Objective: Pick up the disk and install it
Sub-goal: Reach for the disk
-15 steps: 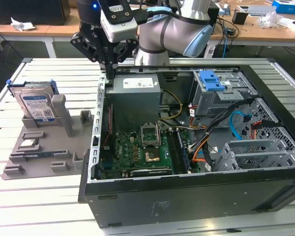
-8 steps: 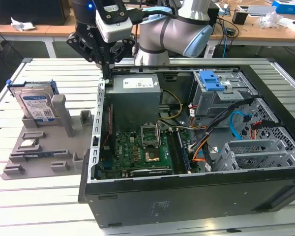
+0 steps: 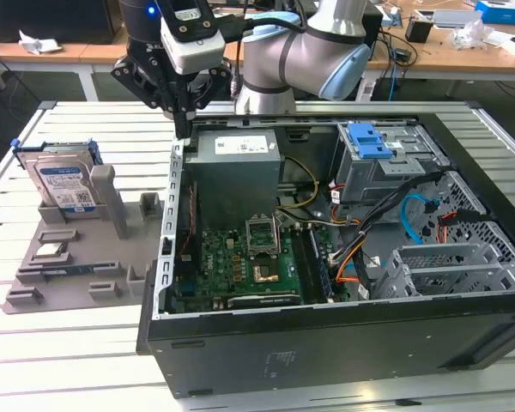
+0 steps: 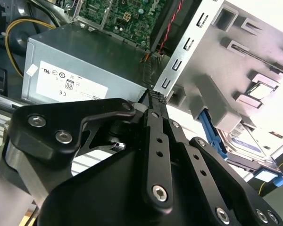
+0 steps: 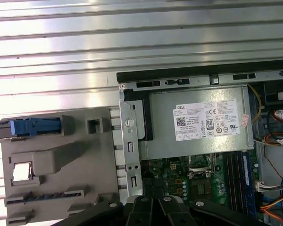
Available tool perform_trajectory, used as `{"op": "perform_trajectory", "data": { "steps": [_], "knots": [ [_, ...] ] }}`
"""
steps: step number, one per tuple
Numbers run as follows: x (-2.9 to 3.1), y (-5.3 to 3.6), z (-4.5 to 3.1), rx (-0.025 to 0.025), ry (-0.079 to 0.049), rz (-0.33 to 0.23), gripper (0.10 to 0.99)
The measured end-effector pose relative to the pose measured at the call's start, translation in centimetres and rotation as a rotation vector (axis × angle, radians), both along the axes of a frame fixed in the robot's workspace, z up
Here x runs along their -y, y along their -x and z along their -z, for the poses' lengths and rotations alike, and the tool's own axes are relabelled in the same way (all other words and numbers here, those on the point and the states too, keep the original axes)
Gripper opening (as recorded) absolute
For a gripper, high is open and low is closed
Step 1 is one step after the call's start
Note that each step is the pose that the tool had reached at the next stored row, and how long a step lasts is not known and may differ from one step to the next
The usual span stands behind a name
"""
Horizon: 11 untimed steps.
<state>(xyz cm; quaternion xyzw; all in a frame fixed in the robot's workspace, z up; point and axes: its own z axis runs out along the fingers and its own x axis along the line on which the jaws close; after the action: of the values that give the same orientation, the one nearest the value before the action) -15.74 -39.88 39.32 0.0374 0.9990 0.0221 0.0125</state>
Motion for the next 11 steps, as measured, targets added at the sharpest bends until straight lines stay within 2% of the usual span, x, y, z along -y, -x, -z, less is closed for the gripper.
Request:
{"op": "perform_trajectory", "data": {
  "steps": [11],
  "knots": [
    [0.00,0.86,-0.01,-0.0001,0.000,0.000,0.106]
  ]
}}
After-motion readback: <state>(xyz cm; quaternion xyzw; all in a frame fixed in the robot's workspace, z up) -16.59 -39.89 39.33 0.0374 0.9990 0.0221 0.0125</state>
